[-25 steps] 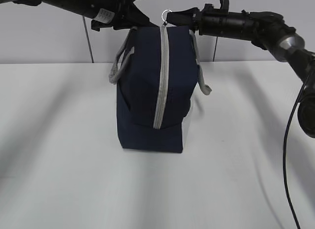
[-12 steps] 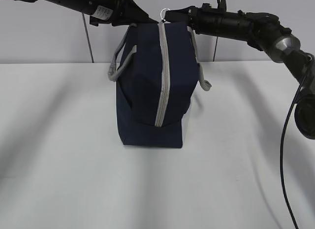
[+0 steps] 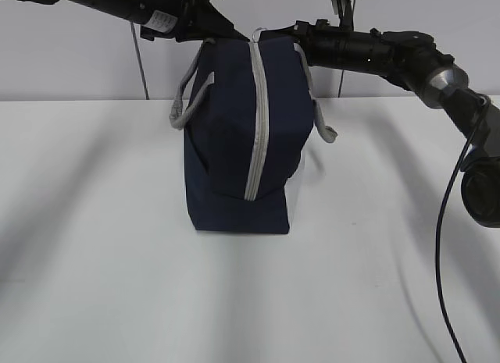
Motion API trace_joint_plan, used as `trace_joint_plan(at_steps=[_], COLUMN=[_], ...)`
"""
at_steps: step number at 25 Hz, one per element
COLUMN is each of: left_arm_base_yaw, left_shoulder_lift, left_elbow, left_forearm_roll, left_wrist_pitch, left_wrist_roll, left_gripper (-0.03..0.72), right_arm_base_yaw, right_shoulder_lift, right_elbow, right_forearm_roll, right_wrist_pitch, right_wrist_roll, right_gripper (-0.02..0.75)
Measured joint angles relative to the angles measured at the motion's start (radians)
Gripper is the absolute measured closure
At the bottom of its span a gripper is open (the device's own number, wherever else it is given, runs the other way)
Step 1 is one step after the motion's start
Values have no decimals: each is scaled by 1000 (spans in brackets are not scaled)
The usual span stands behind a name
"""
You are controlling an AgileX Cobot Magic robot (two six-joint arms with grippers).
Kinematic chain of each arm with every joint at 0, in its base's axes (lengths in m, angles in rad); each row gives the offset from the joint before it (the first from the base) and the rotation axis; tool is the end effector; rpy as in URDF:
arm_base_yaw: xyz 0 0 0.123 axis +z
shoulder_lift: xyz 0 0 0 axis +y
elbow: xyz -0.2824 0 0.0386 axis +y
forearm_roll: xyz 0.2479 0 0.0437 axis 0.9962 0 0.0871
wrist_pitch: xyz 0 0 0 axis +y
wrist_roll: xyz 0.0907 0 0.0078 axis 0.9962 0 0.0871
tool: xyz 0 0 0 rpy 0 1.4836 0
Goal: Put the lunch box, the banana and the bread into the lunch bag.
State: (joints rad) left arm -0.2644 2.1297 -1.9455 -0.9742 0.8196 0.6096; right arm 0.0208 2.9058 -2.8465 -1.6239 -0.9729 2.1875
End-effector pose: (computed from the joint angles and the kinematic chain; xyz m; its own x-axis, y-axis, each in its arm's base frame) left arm 0.4608 -0.1819 0.2963 -0.6863 0.0395 -0.7263 0.5640 0.6594 -0.4971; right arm 0.5834 0.0872 0.1778 -0.4604 0.2723 -0.8449 -0.6995 0.4748 0.5341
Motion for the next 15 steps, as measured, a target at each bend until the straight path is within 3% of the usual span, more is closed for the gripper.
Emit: trace_joint_plan(at_steps=[5, 10, 15], left_arm_base_yaw=[1, 0, -2], left_shoulder_lift=[0, -1, -5], left_elbow=[0, 0, 0], left_forearm_roll=[1, -2, 3], left_wrist_pitch=[3, 21, 38], left_wrist_roll=[5, 6, 6], left_gripper=[678, 678, 678], right_arm_base_yaw=[4, 23, 51], right_shoulder_lift=[0, 9, 13], right_elbow=[0, 0, 0], right_forearm_roll=[-1, 97, 102], right_wrist_pitch=[12, 36, 56], right_wrist_roll=[22, -56, -85], right_gripper=[754, 754, 754])
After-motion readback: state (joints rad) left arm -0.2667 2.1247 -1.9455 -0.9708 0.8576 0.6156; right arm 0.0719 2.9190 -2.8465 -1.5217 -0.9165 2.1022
